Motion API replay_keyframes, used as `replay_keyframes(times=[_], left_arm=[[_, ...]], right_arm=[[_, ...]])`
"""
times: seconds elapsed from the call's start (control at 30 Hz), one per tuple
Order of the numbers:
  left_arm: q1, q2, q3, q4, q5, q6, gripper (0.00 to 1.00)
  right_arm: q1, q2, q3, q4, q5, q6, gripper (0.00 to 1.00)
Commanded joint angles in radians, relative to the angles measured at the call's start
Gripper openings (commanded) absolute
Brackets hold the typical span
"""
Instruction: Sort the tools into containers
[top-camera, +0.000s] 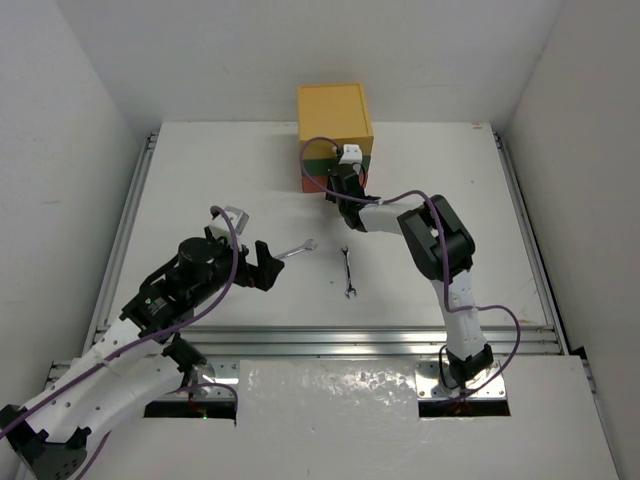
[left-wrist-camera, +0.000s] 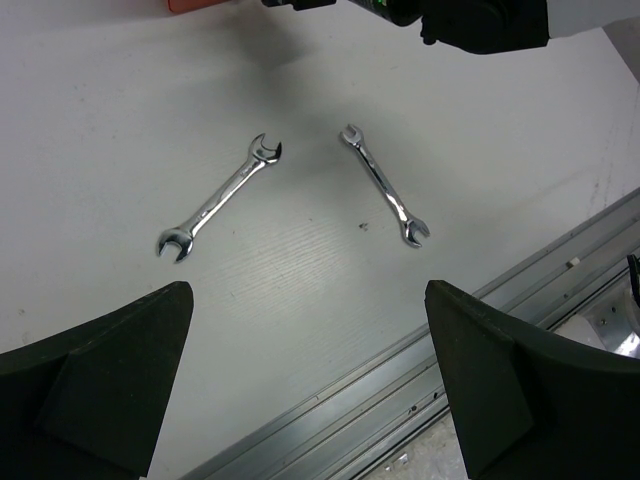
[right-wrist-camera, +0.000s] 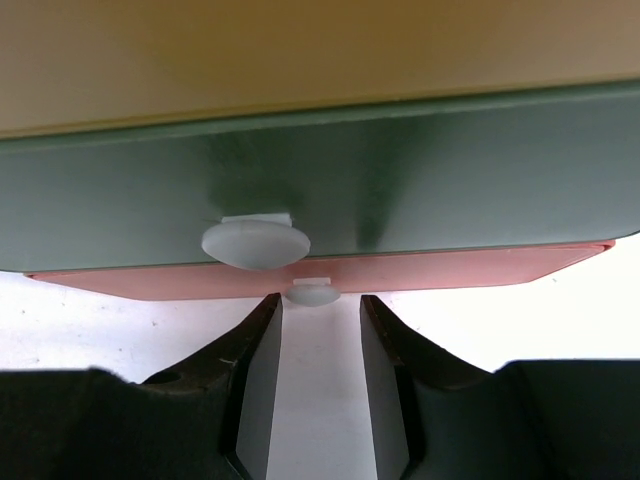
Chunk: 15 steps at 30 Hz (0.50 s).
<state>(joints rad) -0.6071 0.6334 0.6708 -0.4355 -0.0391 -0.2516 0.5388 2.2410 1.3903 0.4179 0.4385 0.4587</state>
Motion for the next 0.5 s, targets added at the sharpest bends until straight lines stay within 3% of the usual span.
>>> replay_keyframes(times=[0.0,0.47], left_arm=[[0.009,-0.008,-0.007,0.058,0.011,0.009,1.0],[0.009,-0.003,-0.008,0.061,0.03,0.012,1.0]], right_arm=[[-0.007,0.02,0.041,0.039,0.016,0.012,0.38],[-0.011,0.031,-0.024,0.231,-0.012,-0.058,0.33]])
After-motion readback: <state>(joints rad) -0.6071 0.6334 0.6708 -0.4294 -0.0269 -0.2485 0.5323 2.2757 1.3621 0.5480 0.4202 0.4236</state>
